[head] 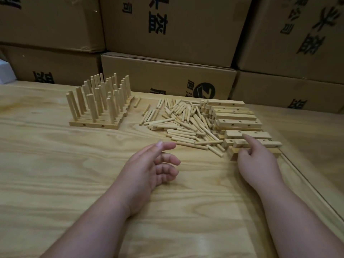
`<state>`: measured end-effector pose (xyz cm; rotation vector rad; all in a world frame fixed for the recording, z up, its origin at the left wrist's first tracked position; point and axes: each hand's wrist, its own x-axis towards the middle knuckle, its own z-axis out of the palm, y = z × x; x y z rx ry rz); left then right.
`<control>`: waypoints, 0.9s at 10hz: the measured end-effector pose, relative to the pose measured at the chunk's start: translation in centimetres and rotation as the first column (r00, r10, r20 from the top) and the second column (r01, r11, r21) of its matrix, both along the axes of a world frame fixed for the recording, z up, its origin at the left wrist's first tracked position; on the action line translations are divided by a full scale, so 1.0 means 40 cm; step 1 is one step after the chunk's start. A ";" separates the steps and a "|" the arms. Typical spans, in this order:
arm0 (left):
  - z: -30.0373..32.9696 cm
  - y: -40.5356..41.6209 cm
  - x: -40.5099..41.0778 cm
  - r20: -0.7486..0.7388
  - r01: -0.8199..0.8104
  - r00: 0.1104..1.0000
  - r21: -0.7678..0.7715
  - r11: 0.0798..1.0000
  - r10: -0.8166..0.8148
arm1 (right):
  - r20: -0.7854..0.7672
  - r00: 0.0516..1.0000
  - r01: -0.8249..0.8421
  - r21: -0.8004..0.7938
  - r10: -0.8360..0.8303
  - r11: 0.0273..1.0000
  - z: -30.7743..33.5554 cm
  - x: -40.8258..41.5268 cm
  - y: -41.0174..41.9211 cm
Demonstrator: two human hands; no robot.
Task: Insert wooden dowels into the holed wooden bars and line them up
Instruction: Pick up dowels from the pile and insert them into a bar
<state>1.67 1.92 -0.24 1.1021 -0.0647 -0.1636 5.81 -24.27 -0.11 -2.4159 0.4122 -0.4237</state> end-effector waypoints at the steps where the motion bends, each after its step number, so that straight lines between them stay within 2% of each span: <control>1: -0.002 0.001 0.000 0.002 -0.004 1.000 0.007 1.000 0.004 | 0.008 1.000 0.021 -0.001 -0.021 1.000 0.002 -0.002 0.004; 3: -0.004 0.001 0.004 -0.003 0.006 1.000 0.000 1.000 -0.006 | -0.002 0.999 0.044 -0.088 -0.045 0.995 -0.003 -0.002 0.017; 6: -0.008 0.002 0.007 -0.001 0.010 1.000 -0.002 1.000 -0.010 | -0.039 0.999 -0.034 -0.232 0.026 0.972 -0.002 -0.012 0.024; 7: -0.007 0.002 0.006 0.000 0.006 1.000 -0.005 1.000 -0.006 | 0.044 0.999 -0.007 -0.305 0.022 0.952 0.013 -0.026 0.052; 8: -0.006 0.002 0.006 0.000 -0.001 1.000 -0.008 1.000 0.001 | 0.252 0.963 -0.001 -0.365 0.100 0.931 0.030 -0.056 0.108; 9: -0.004 0.000 0.007 -0.018 0.004 1.000 -0.017 1.000 -0.005 | 0.458 0.839 -0.082 -0.430 0.295 0.899 0.035 -0.091 0.176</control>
